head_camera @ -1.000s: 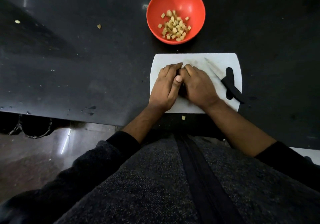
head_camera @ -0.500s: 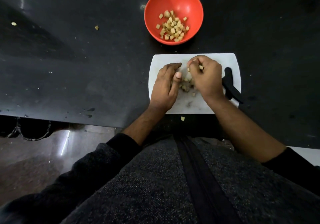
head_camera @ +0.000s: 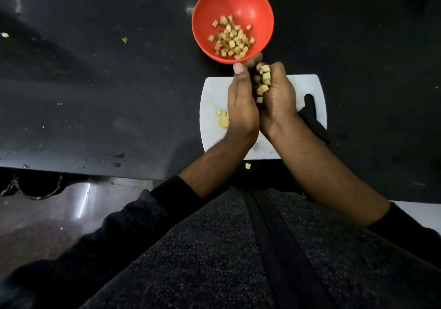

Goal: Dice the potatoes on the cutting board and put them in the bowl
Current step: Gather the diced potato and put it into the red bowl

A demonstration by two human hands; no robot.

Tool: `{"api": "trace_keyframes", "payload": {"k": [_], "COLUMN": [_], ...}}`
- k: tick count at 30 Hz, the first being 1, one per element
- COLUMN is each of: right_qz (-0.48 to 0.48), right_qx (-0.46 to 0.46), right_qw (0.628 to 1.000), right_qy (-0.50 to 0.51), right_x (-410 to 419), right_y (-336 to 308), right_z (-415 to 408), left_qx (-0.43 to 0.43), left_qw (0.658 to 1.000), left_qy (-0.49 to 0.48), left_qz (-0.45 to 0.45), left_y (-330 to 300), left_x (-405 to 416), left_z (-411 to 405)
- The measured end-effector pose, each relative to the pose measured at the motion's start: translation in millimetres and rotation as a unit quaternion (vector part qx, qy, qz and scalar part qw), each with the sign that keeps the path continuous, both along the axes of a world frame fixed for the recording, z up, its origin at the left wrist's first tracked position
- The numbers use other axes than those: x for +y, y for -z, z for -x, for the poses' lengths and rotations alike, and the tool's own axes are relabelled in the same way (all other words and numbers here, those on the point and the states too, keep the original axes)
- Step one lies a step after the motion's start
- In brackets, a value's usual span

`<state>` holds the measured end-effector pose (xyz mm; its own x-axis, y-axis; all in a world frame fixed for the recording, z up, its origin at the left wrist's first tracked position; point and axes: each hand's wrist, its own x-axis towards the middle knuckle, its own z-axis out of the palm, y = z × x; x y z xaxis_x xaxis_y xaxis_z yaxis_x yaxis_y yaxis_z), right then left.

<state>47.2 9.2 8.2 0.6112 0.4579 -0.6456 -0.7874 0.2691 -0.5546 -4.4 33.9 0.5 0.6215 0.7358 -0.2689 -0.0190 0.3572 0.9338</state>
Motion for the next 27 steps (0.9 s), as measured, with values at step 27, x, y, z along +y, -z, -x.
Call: {"api": "trace_keyframes", "payload": {"k": [27], "right_qz": [0.094], "right_qx": [-0.064], "right_qw": [0.994], "right_qy": [-0.004], "right_x": [94], "right_y": [-40], "right_z": [-51], "left_qx": [-0.038], "left_qw": [0.964], "left_qy": [-0.079], "left_qz": [0.251], "left_y": [-41], "left_x": [116], "left_z": [-62]}}
